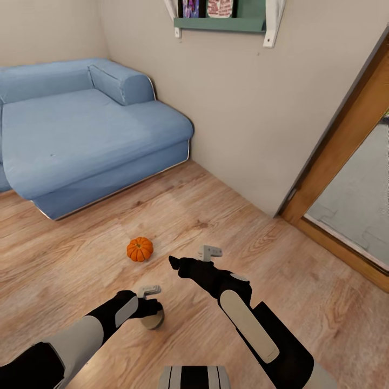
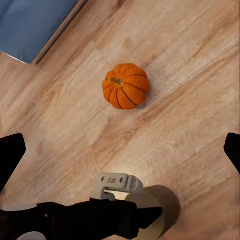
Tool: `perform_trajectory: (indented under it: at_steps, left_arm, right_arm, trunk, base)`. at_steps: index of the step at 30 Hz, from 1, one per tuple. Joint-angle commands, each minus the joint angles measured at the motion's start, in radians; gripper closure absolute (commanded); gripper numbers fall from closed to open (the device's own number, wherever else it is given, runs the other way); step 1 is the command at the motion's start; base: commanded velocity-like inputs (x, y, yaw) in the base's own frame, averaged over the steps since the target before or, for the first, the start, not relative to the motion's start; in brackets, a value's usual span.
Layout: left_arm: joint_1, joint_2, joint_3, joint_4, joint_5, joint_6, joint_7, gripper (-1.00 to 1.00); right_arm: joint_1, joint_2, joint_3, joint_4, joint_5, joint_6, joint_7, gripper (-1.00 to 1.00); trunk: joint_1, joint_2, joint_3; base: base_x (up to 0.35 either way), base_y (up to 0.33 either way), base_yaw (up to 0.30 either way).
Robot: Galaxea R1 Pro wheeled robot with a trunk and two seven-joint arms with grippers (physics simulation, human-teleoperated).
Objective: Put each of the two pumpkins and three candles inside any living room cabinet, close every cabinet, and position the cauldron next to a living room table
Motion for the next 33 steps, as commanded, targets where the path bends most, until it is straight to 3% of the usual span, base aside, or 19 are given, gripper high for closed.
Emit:
perform_trajectory:
  at_steps: [1, 33]
  left_arm:
    - [0.0, 0.001, -0.008, -0.003, 0.01, 0.003, 0.008, 1.0]
    - [0.0, 0.003, -0.007, -0.01, 0.011, -0.009, 0.014, 1.0]
  right_arm:
    - [-0.001, 0.0, 0.001, -0.001, -0.009, 0.001, -0.01, -1.0]
    - [-0.001, 0.0, 0.001, -0.001, -0.009, 0.001, -0.009, -1.0]
  trunk:
    - [-0.001, 0.0, 0.003]
    - [-0.015, 0.007, 0.127]
  base:
    - [0.0, 0.0, 0.0]
    - [-0.09, 0.0, 0.0]
